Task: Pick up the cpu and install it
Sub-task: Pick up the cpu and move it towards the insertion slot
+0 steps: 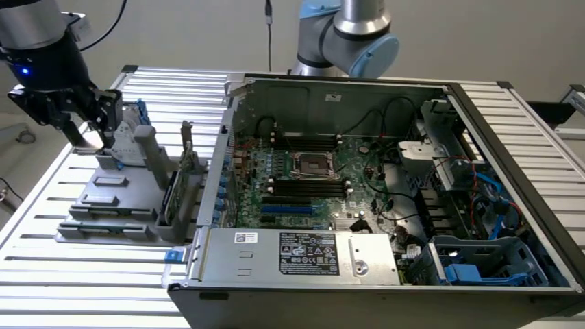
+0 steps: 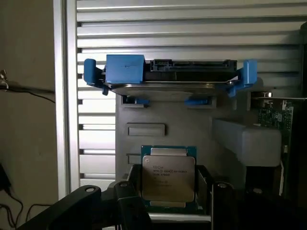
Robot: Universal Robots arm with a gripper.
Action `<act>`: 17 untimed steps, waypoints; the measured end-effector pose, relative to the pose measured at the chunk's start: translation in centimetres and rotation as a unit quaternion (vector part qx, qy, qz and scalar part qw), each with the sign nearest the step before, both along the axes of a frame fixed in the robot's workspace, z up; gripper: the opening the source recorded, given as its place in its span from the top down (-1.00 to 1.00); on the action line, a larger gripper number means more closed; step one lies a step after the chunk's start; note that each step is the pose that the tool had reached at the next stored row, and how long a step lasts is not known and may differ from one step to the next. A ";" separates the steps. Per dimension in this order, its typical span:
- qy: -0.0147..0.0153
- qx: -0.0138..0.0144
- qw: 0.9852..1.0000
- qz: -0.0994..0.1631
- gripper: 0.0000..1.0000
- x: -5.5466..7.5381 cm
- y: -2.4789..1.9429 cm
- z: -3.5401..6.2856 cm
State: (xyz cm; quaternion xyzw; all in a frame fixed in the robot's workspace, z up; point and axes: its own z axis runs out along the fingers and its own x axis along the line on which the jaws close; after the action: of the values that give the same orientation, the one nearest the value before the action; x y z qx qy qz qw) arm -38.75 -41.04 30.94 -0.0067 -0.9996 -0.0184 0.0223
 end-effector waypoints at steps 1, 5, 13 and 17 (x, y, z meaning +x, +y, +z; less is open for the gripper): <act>0.000 0.000 1.000 0.000 -0.09 0.4 0.00 0.46; 0.000 0.000 1.000 0.000 -0.09 2.3 0.00 2.26; 0.001 0.000 1.000 0.000 -0.09 5.9 0.00 4.95; 0.001 0.001 1.000 0.000 -0.09 7.7 0.01 5.18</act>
State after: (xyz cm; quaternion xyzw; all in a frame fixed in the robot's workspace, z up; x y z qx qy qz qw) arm -31.02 -41.04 36.12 -0.0066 -0.9995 -0.0191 0.0230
